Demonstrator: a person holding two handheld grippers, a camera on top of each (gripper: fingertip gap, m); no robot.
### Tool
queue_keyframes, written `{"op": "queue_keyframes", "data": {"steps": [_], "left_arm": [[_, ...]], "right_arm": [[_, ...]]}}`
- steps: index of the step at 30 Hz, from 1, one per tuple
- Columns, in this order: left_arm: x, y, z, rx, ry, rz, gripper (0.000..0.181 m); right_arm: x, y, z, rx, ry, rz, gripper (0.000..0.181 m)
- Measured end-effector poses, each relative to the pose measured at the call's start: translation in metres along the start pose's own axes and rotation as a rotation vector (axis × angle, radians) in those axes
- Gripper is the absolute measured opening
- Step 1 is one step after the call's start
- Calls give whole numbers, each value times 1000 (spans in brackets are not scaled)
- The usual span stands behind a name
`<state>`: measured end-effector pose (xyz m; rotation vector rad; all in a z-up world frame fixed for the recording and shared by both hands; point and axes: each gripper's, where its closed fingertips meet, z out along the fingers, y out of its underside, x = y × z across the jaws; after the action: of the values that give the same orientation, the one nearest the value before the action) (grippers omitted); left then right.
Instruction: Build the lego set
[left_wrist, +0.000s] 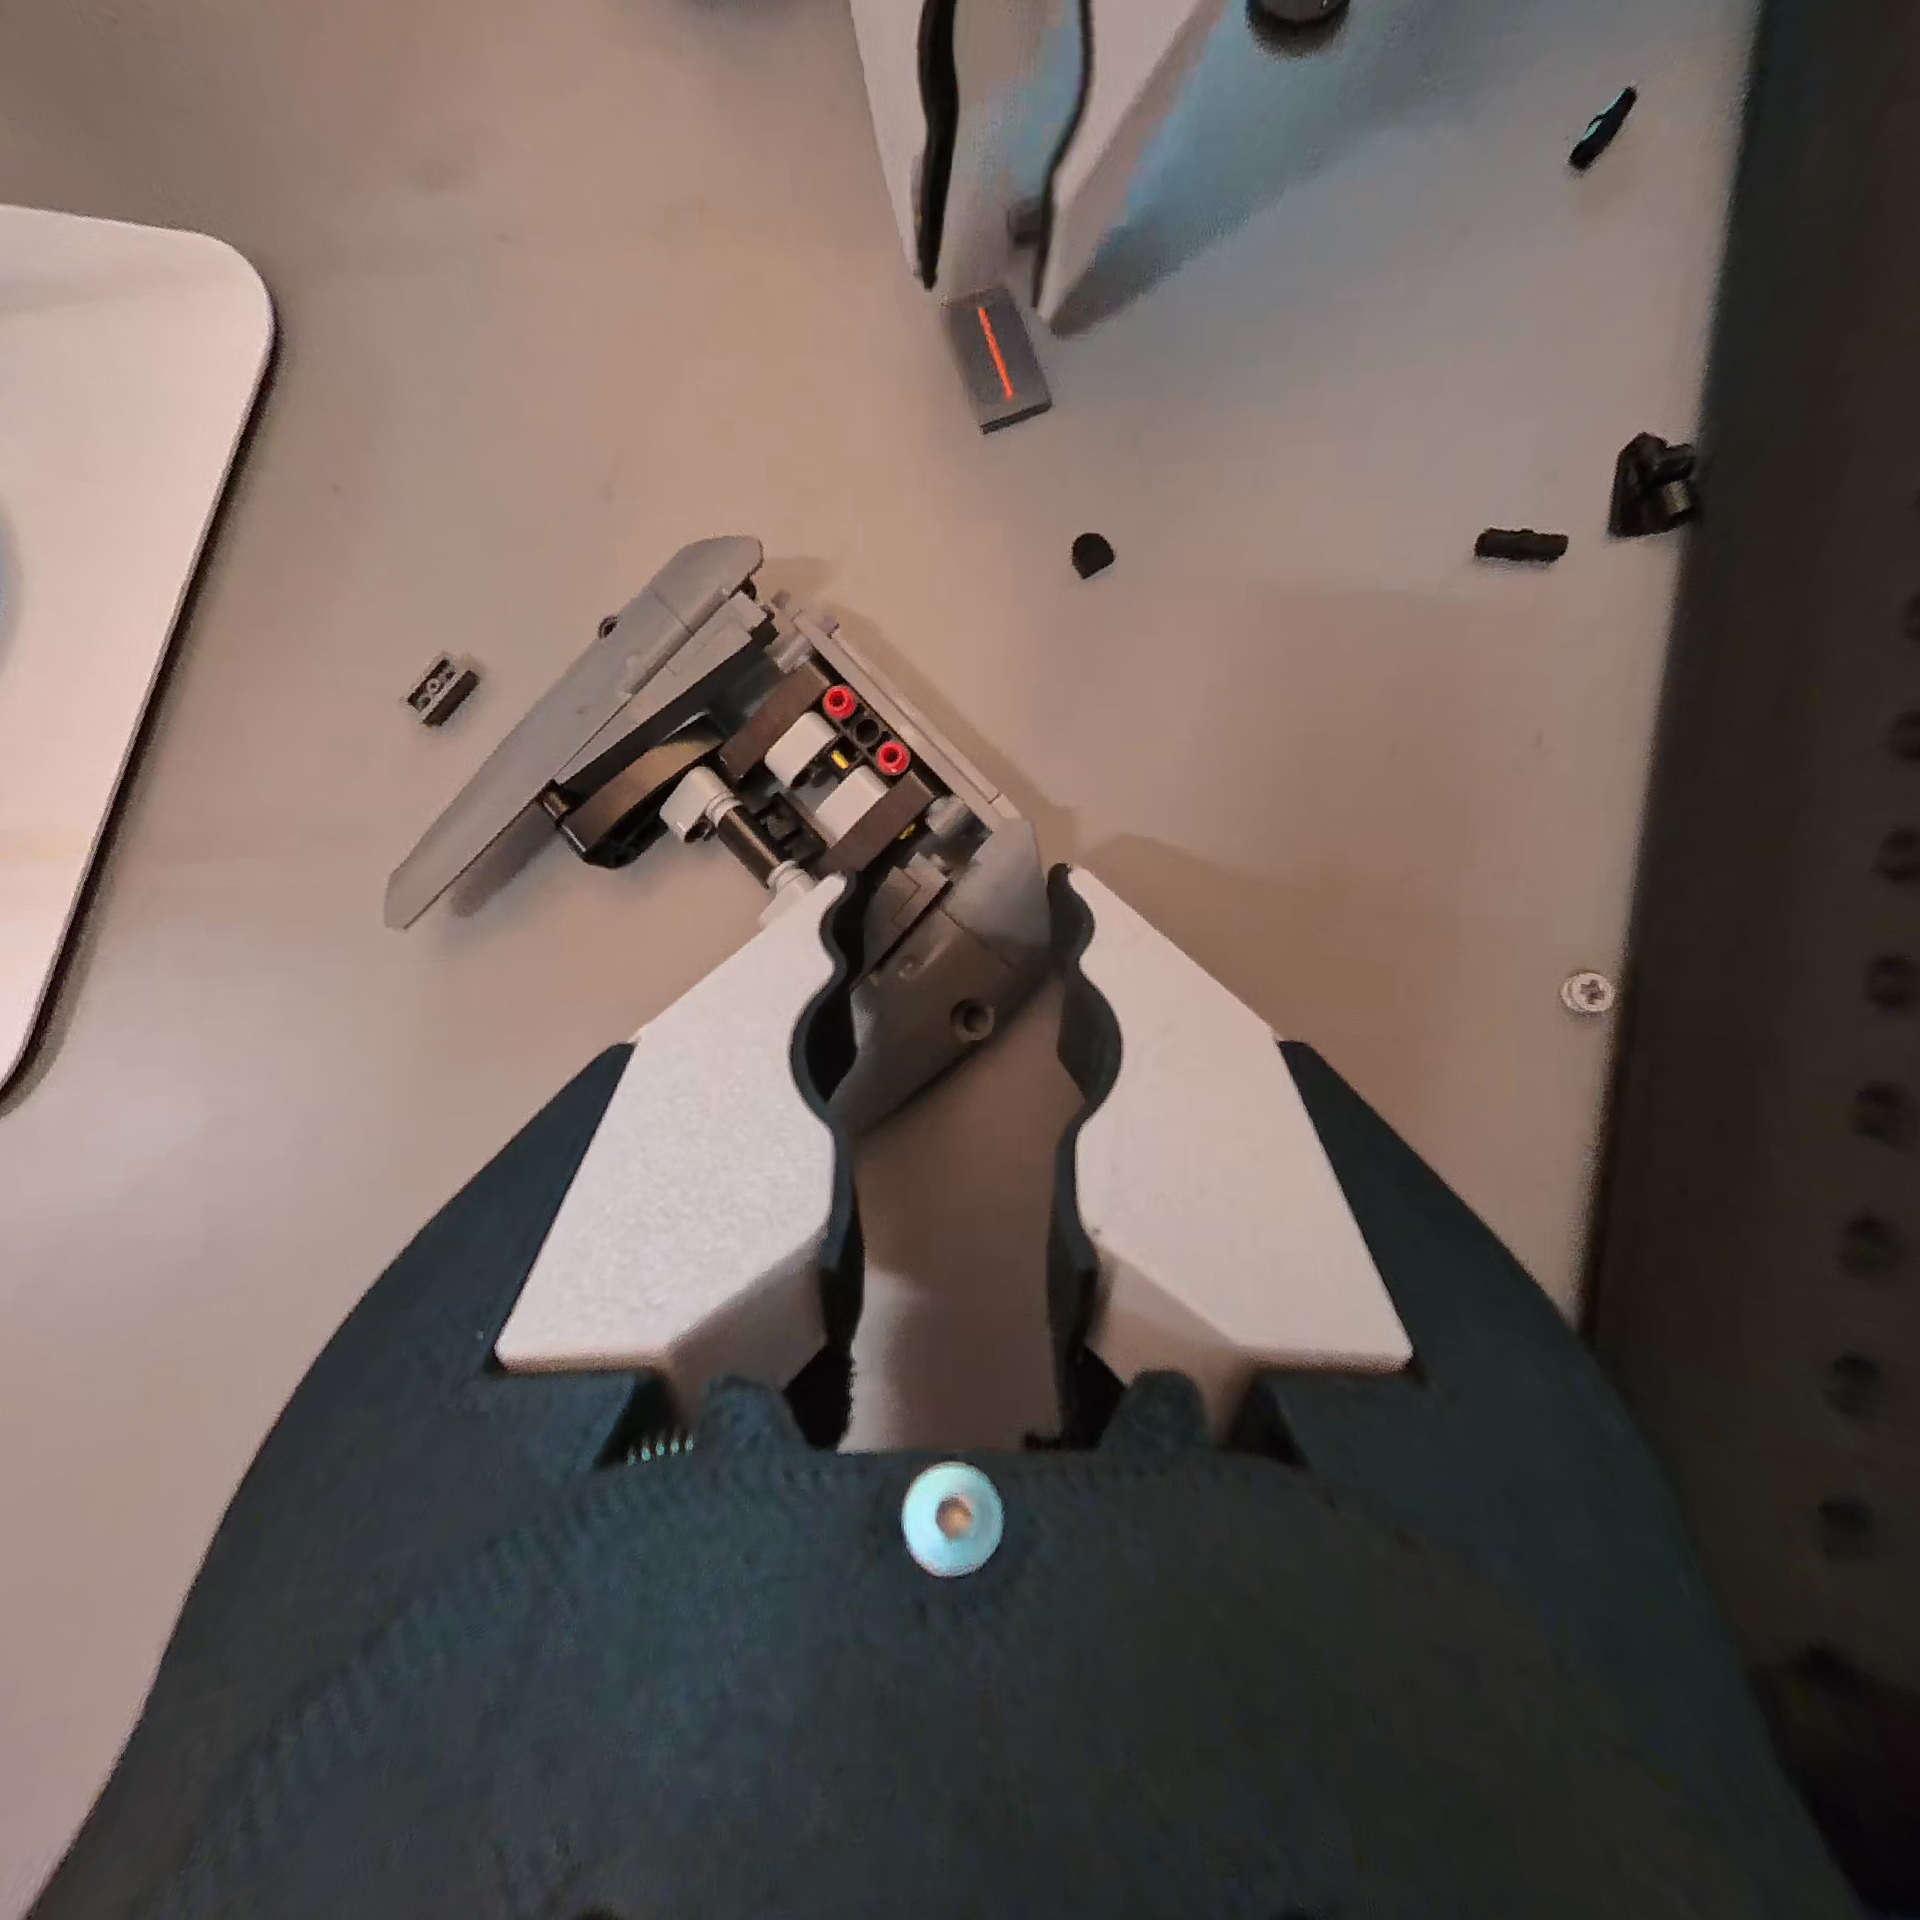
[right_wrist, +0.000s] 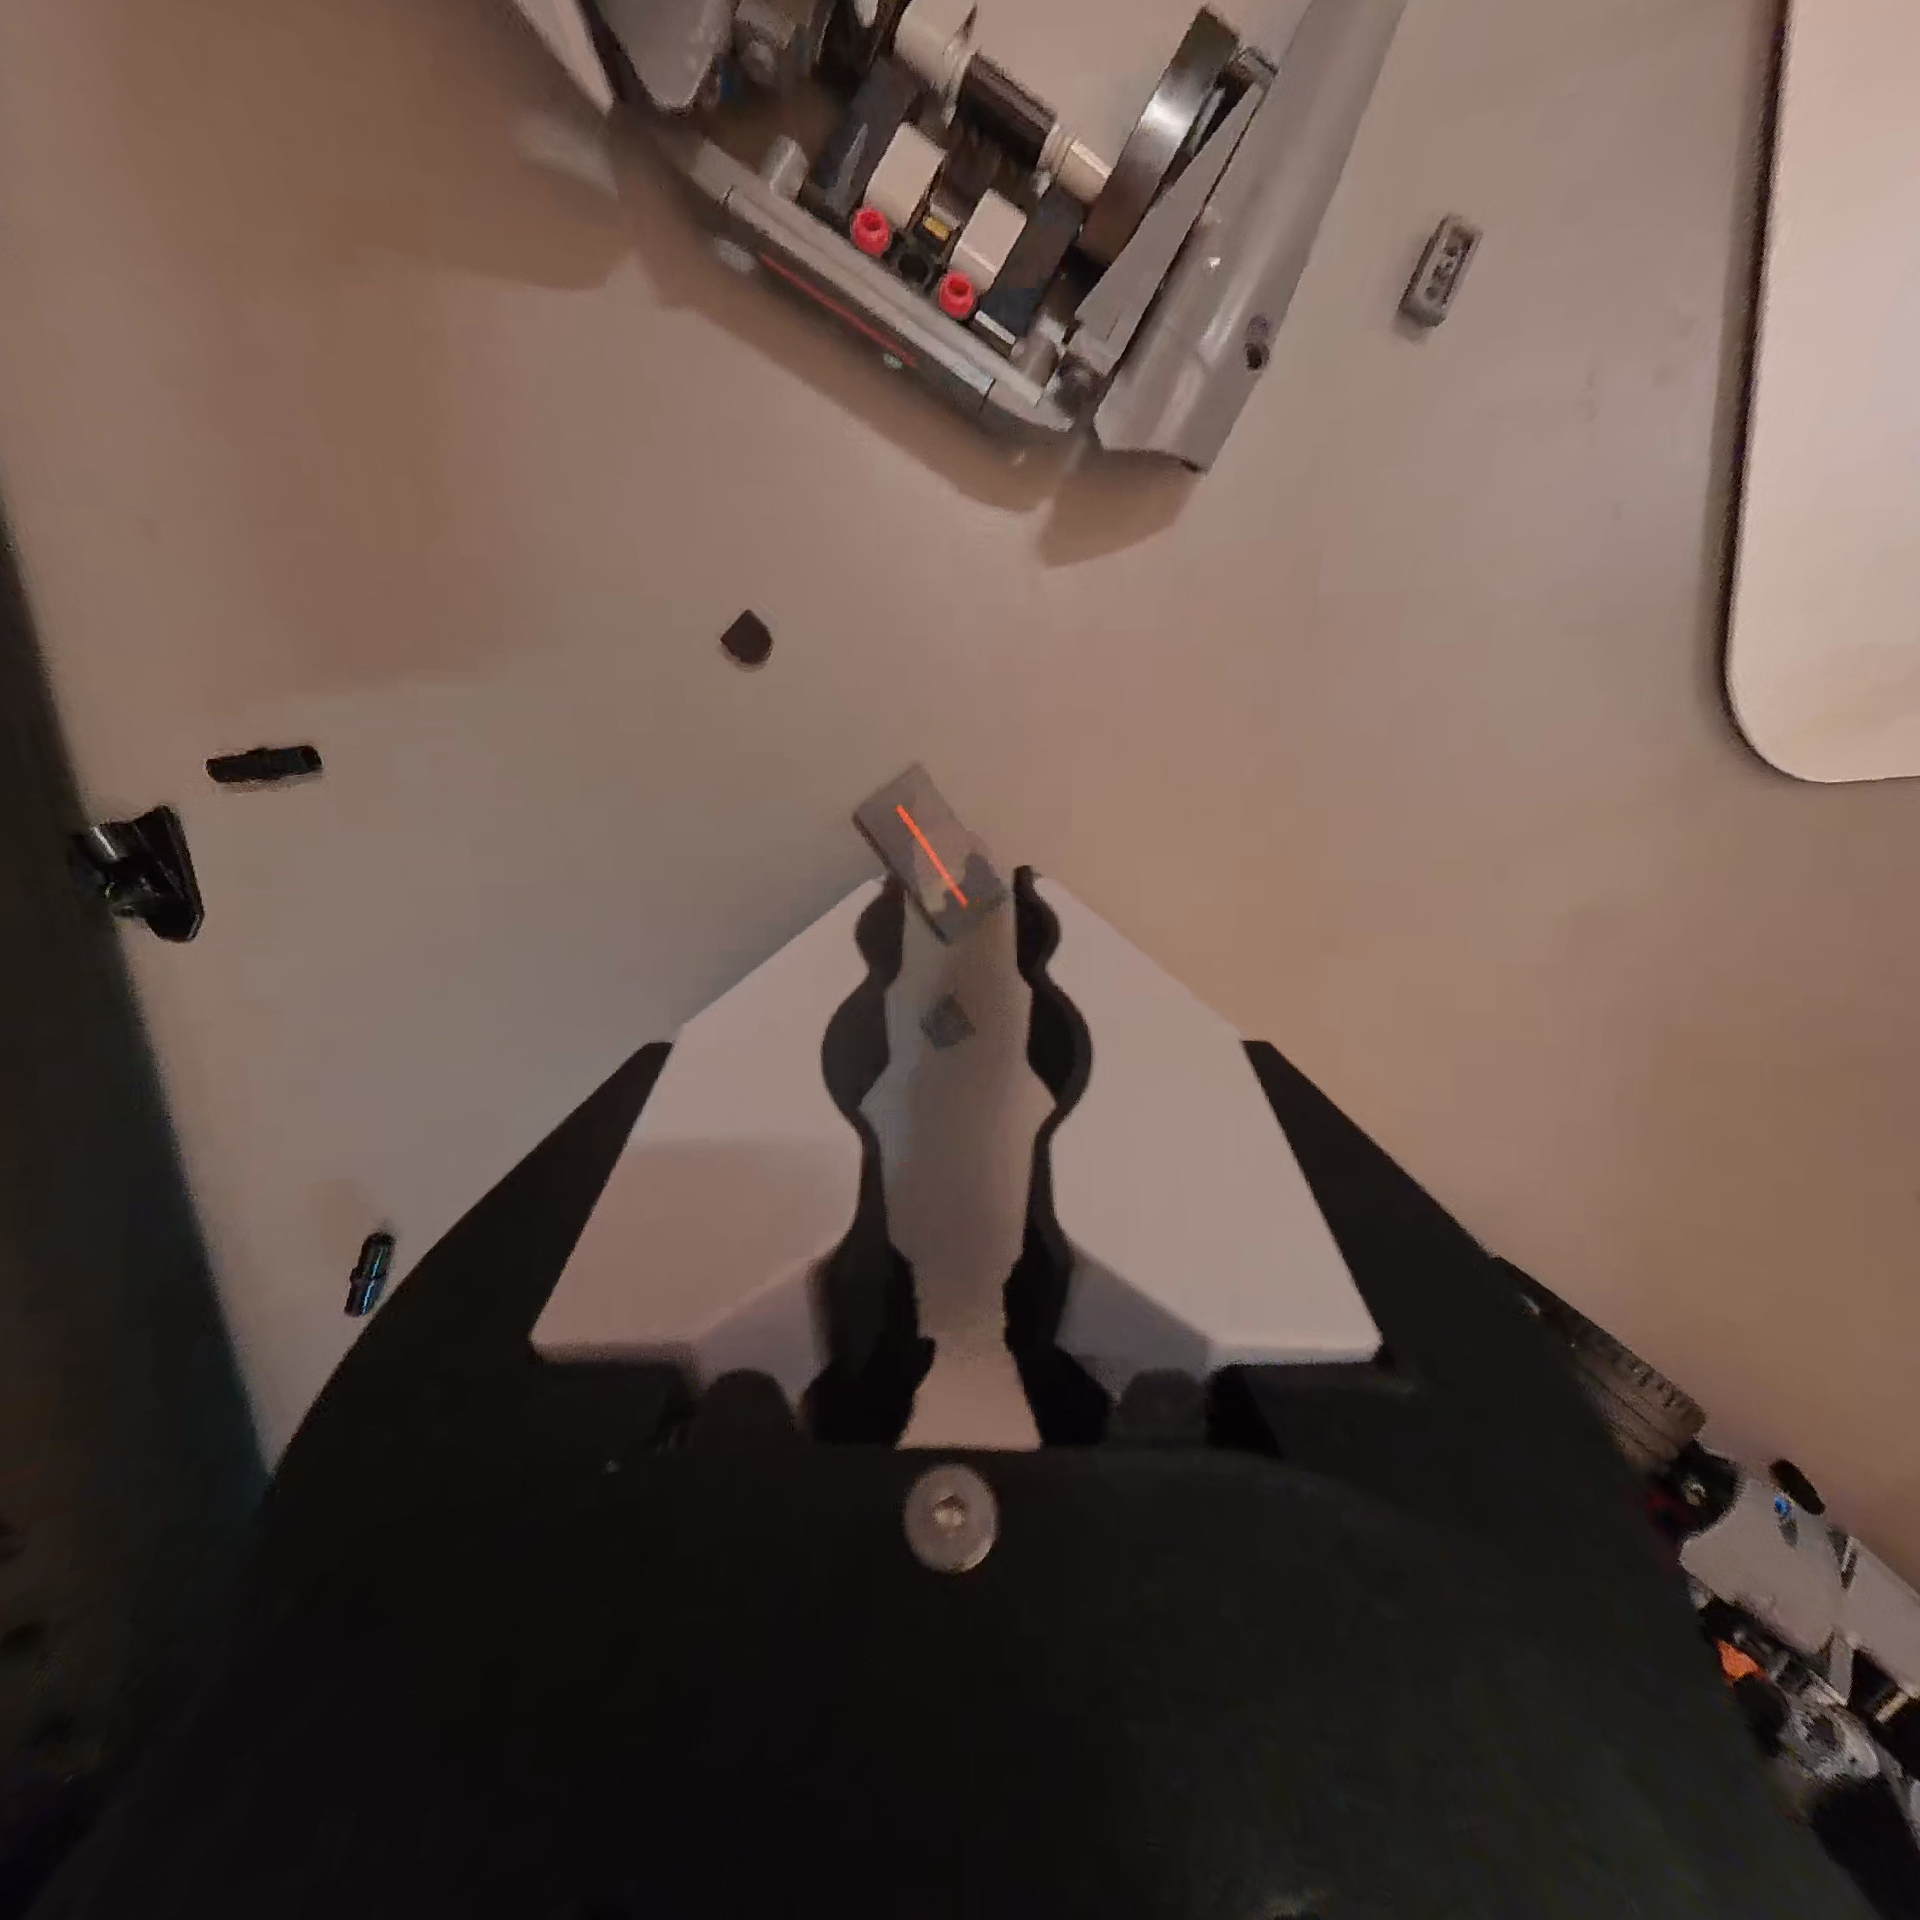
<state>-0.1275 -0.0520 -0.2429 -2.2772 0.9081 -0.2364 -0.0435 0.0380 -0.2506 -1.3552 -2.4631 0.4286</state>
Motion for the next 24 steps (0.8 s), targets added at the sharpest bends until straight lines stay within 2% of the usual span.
{"op": "queue_keyframes", "data": {"steps": [3, 5, 7, 17, 24], "left_arm": [[0, -2, -1, 11, 2, -4, 32], [1, -1, 3, -7, 4, -2, 33], [2, -1, 4, -9, 6, 1, 33], [-3, -12, 0, 44, -18, -24, 33], [-4, -3, 5, 8, -4, -46, 37]], "right_arm": [[-5, 3, 6, -15, -33, -10, 30], [-6, 1, 8, -11, -49, -13, 27], [-7, -1, 9, -10, -56, -17, 15], [-10, -7, 7, 9, -66, -30, 13], [-11, -52, -8, 142, -89, -107, 13]]}}
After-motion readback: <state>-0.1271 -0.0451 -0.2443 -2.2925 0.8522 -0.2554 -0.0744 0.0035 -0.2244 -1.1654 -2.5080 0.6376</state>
